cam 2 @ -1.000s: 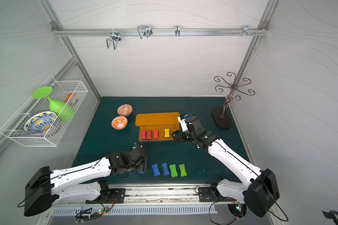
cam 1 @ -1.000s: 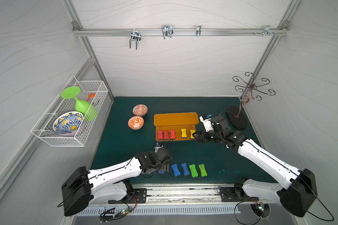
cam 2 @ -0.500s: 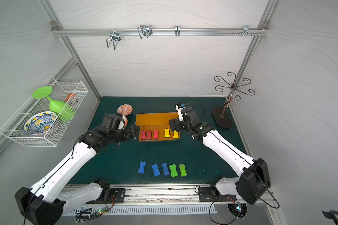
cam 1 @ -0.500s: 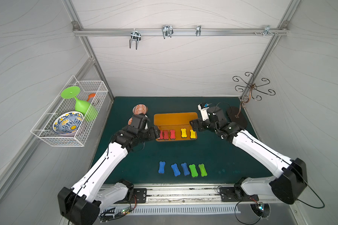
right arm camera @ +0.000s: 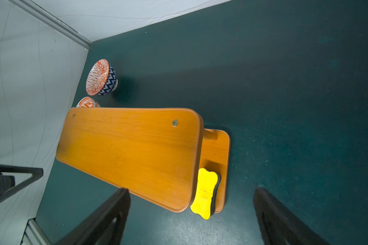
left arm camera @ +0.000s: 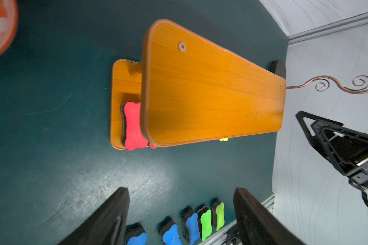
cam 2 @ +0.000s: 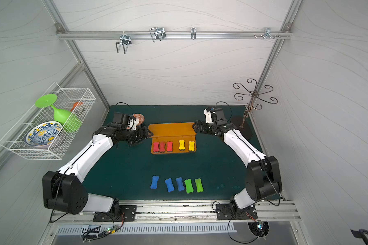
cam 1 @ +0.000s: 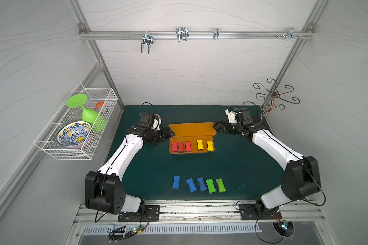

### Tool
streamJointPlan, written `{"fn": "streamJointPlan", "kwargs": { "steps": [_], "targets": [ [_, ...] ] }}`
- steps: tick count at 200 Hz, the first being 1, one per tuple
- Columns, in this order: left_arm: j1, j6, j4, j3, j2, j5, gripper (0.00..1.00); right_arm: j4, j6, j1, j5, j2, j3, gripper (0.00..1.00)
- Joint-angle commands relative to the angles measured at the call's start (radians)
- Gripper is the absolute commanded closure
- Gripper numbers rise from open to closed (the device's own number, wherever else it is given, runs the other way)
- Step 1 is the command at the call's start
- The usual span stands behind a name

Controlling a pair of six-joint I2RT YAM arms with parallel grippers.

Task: Remove the whiteboard erasers from the shelf
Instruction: Adjust the shelf at the center of the board.

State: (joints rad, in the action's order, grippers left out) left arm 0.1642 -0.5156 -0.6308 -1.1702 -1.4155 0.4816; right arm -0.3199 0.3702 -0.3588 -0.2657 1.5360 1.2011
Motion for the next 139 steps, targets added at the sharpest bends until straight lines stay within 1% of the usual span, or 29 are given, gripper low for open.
{"fn": "streamJointPlan", "kwargs": {
  "steps": [1, 29, 39, 56, 97, 139],
  "targets": [
    [-0.003, -0.015, 0.081, -0.009, -0.019, 0.052, 0.21, 0.015, 0.042, -0.003, -0.12, 0.014, 0.001, 0.12],
    [-0.003, -0.021, 0.1, 0.011, -0.023, 0.053, 0.24, 0.036, 0.065, -0.007, -0.167, 0.019, -0.031, 0.18],
    [-0.003, -0.021, 0.101, 0.018, -0.023, 0.05, 0.26, 0.034, 0.067, -0.007, -0.17, 0.024, -0.037, 0.19],
    [-0.003, -0.02, 0.1, 0.028, -0.021, 0.035, 0.26, 0.027, 0.067, -0.007, -0.168, 0.043, -0.04, 0.2],
    [-0.003, -0.002, 0.082, 0.027, -0.043, 0.004, 0.31, 0.069, 0.095, -0.008, -0.205, 0.09, -0.04, 0.29],
    [-0.002, 0.026, 0.083, 0.014, -0.063, -0.027, 0.42, 0.097, 0.107, -0.006, -0.219, 0.148, -0.007, 0.49]
  ]
}}
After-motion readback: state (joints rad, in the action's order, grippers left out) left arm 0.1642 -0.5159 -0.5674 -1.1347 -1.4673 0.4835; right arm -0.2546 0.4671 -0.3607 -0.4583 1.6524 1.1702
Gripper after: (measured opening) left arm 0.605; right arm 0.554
